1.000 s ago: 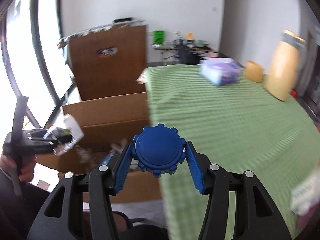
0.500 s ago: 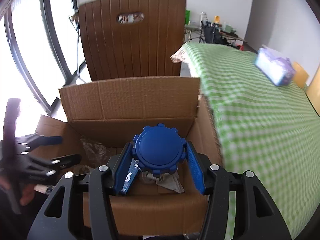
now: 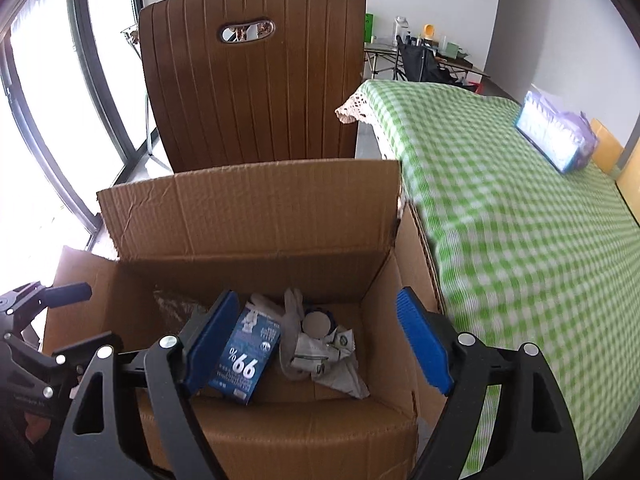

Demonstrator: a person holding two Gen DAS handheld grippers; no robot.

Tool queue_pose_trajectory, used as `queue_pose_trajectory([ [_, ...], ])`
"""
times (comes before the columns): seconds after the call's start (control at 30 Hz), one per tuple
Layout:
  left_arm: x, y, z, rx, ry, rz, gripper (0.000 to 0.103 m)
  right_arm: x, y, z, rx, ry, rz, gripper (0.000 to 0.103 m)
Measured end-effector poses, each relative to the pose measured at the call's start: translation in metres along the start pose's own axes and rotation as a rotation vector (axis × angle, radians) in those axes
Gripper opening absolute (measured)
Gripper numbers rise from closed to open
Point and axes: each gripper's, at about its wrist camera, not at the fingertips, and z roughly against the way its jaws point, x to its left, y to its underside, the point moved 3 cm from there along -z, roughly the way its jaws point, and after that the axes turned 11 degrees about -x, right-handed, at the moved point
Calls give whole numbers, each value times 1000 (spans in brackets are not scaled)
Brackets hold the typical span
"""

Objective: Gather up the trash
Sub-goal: 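Open both tools to drop the cup and bottle cap into the cardboard box, then move both tools back over the table toward the remaining trash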

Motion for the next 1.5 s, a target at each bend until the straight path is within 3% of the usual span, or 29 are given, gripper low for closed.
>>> queue_pose_trajectory([
  [0.2, -12, -3, 28, -66, -35, -30, 94, 1, 4, 22, -2, 8, 3, 78],
  [0.47, -27, -16, 84, -254, -164, -90, 94, -5, -2, 76, -85, 11, -6, 78],
  [0.63, -44, -20, 115, -420, -230, -134, 96, -1, 3, 103, -151, 9, 41, 78],
  [0.93, -80, -15, 140, -496, -224, -173, 96, -19, 10, 149, -250, 29, -28, 78],
  [1.13, -120, -8, 141, -504, -147, -194, 96, -60, 29, 194, -305, 128, -94, 78],
  [1.3, -190, 3, 121, -468, -14, -286, 96, -111, 67, 250, -331, 276, -160, 78],
  [1.37, -225, 9, 113, -453, 60, -323, 96, -137, 90, 282, -347, 348, -203, 78],
  [1.5, -324, 31, 96, -376, 314, -395, 96, -188, 145, 349, -359, 508, -304, 84],
])
